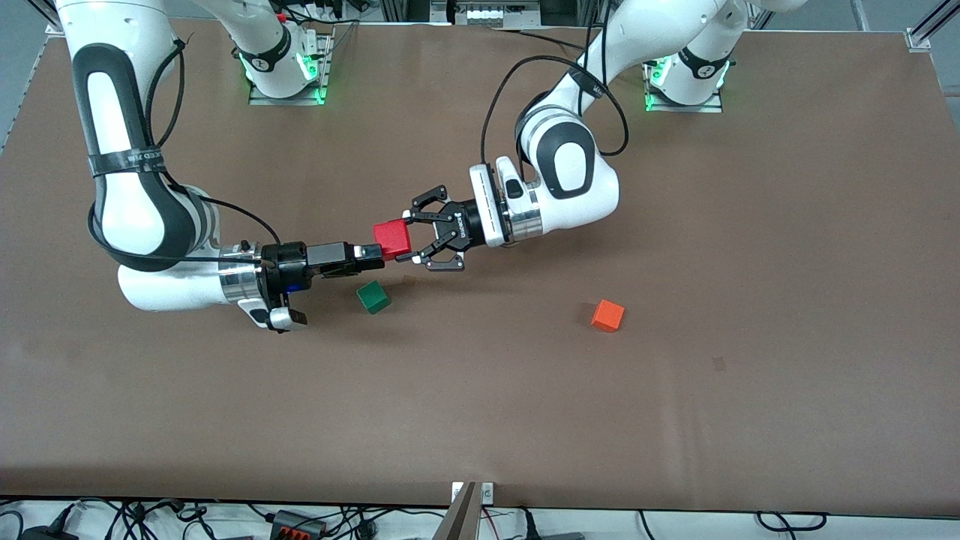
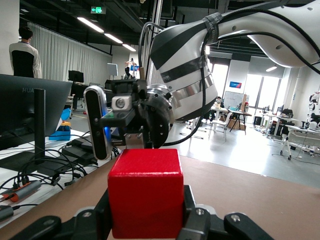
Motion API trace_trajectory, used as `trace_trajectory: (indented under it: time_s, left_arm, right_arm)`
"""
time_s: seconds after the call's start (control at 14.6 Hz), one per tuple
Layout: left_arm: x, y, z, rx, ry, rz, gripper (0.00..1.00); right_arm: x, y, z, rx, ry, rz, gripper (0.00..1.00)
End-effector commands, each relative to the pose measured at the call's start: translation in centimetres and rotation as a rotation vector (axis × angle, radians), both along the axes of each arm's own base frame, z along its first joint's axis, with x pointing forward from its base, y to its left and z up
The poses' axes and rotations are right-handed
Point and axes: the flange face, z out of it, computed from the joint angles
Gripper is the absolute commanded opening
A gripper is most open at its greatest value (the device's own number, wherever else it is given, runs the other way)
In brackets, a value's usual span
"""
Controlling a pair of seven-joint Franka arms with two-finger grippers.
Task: Pass red block to right arm, stack on blue
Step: 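Grasp the red cube with the right gripper from the left gripper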
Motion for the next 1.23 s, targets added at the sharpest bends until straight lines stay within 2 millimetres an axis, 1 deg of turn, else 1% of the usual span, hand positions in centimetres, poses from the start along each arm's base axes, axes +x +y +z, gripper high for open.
trace_trajectory:
  time_s: [0.0, 0.07, 0.2, 0.41, 1.02, 1.16]
  left_arm:
    - [-0.5, -0.3, 0.4, 0.005, 0.008, 0.006, 0.0]
    - [-0.4, -0.1, 0.4, 0.006, 0.009, 0.008, 0.0]
    - [-0.1, 0.0, 0.8, 0.002, 0.001, 0.012, 0.0]
    - [0.4, 0.3, 0.8, 0.007, -0.011, 0.018, 0.0]
    - [0.5, 0.4, 0.9, 0.005, -0.012, 0.02, 0.0]
    - [0.5, 0.4, 0.9, 0.005, -0.012, 0.02, 0.0]
  right_arm:
    - [0.4, 0.6, 0.2, 0.021, 0.013, 0.0, 1.0]
    - [0.2, 1.1, 0.1, 0.024, 0.02, 0.006, 1.0]
    - [-0.4, 1.0, 0.3, 0.036, 0.043, 0.026, 1.0]
    - [-0.6, 0.1, 0.4, 0.051, 0.063, 0.041, 1.0]
    - [-1.1, 1.2, 0.0, 0.051, 0.073, 0.059, 0.99]
    - [-1.3, 1.6, -0.1, 0.052, 0.074, 0.066, 0.91]
